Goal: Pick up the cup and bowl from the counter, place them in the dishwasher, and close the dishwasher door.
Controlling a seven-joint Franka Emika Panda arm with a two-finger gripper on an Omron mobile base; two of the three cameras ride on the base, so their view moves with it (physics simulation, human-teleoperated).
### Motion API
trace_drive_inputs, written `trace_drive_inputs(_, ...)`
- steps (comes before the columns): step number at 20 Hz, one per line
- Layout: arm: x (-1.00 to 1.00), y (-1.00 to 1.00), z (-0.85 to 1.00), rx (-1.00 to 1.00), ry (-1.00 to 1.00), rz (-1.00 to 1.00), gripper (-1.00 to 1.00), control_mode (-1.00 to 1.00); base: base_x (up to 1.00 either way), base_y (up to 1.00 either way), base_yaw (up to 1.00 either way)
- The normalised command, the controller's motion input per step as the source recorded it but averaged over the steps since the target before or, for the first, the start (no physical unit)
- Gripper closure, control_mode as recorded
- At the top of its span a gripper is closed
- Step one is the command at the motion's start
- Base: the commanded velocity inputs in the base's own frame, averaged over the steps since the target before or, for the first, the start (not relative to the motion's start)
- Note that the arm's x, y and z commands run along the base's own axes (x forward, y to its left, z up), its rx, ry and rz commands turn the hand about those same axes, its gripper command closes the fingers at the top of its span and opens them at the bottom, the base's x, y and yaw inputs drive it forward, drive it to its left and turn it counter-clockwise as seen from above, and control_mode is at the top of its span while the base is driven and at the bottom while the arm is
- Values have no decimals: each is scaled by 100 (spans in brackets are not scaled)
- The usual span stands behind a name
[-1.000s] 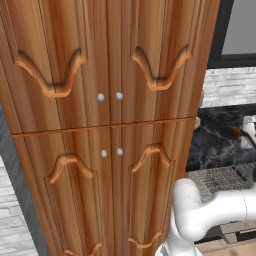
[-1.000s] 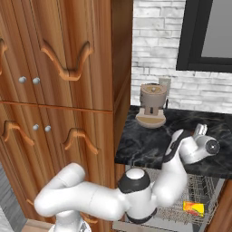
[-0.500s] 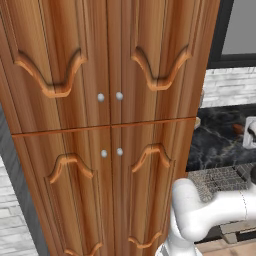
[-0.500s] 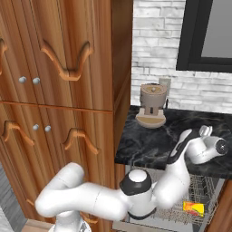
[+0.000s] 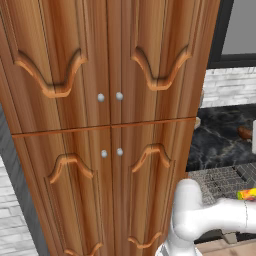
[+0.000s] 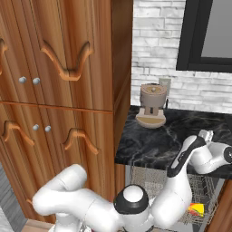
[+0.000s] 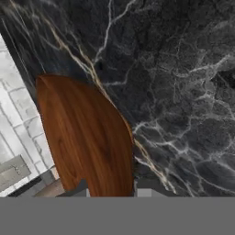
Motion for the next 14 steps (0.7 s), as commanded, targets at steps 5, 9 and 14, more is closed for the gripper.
trace_drive_inputs(5,-60,69,0,-35,-17,0,100,-100,0,0,0)
trace_drive_inputs(9,-56,46,0,-28,-16,0,100,-100,0,0,0)
trace_drive_inputs(14,-75,9,0,-10,-18,0,100,-100,0,0,0)
